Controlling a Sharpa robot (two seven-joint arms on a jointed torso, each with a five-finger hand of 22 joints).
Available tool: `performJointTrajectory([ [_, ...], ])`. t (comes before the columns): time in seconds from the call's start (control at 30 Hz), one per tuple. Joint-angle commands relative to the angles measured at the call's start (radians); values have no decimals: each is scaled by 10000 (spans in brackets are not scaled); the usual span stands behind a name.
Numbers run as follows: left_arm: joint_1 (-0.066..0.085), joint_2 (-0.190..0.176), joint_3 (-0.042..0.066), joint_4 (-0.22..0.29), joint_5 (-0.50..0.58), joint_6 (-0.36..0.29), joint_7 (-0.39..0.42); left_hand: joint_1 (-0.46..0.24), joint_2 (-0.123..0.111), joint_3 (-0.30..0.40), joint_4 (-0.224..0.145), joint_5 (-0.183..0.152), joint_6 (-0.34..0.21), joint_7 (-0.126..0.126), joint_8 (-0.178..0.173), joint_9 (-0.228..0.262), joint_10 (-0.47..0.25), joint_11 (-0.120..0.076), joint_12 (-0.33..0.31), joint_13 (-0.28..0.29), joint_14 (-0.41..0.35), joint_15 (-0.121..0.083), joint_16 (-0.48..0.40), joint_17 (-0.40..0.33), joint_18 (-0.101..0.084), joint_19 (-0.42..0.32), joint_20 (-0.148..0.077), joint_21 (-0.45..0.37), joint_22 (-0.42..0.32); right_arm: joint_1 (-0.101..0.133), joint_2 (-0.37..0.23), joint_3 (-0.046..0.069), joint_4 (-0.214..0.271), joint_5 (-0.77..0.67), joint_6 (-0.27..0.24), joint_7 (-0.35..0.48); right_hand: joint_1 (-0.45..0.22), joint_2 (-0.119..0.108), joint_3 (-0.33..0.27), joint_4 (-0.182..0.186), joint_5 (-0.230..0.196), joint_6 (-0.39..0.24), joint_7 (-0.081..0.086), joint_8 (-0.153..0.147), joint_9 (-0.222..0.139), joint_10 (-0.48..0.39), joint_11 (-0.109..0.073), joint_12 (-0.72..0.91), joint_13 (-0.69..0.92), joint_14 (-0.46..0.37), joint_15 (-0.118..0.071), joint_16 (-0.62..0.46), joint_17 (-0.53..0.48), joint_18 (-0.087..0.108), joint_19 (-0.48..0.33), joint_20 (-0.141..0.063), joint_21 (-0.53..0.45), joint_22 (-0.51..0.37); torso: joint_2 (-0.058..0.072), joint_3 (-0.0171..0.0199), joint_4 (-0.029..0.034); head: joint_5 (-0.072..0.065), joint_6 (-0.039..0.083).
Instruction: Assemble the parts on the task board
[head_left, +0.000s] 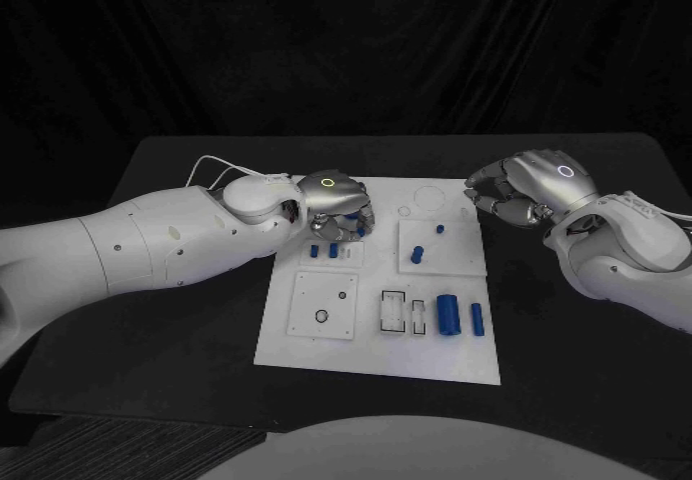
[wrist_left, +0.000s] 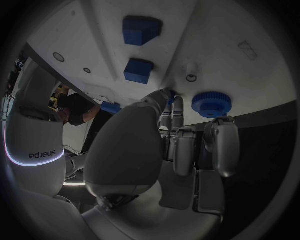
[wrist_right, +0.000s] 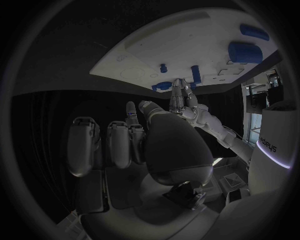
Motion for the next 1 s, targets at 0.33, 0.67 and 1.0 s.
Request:
performJointTrajectory([
  [0.33, -88, -248, -6, 197, -32, -909, -4, 169, 180, 148, -448, 52, 535, 115, 112, 25, 725, 24, -239, -175, 914, -9, 26, 2244, 165, 42, 28, 92, 2015, -37, 22, 6, -9, -34, 58, -17, -2, -75, 77, 11, 43, 53, -1, -43, -11, 571, -53, -56, 1315, 588, -48, -16, -13, 121, 352, -60, -35, 2058, 7, -1, -3, 13, -2],
  [0.67, 391, -1154, -2, 1169, -31, -1549, -158, 45, 162, 184, -447, -257, 377, 75, -105, -81, 644, 12, -563, -330, 885, 2, -21, 2168, 194, -36, 44, -46, 1974, -43, -18, 6, 5, -34, 116, -63, -2, -75, 77, 11, 43, 53, -1, -43, -11, 571, -53, -56, 1315, 588, -48, -16, -13, 121, 352, -60, -35, 2058, -1, -7, 4, -27, -2],
  [1.0, 746, -1981, -3, 2039, -30, -1485, -204, -51, 165, 189, -417, -468, 358, 35, -178, -120, 764, -24, -623, -344, 877, -9, -34, 2148, 201, -55, 43, -81, 1966, -44, -14, 6, -14, 110, 164, -60, 8, -72, 94, 0, 45, 66, -2, -42, -11, 563, -55, -77, 1297, 582, -48, -29, -38, 125, 345, -59, -52, 2053, -7, 16, 2, -63, -2],
])
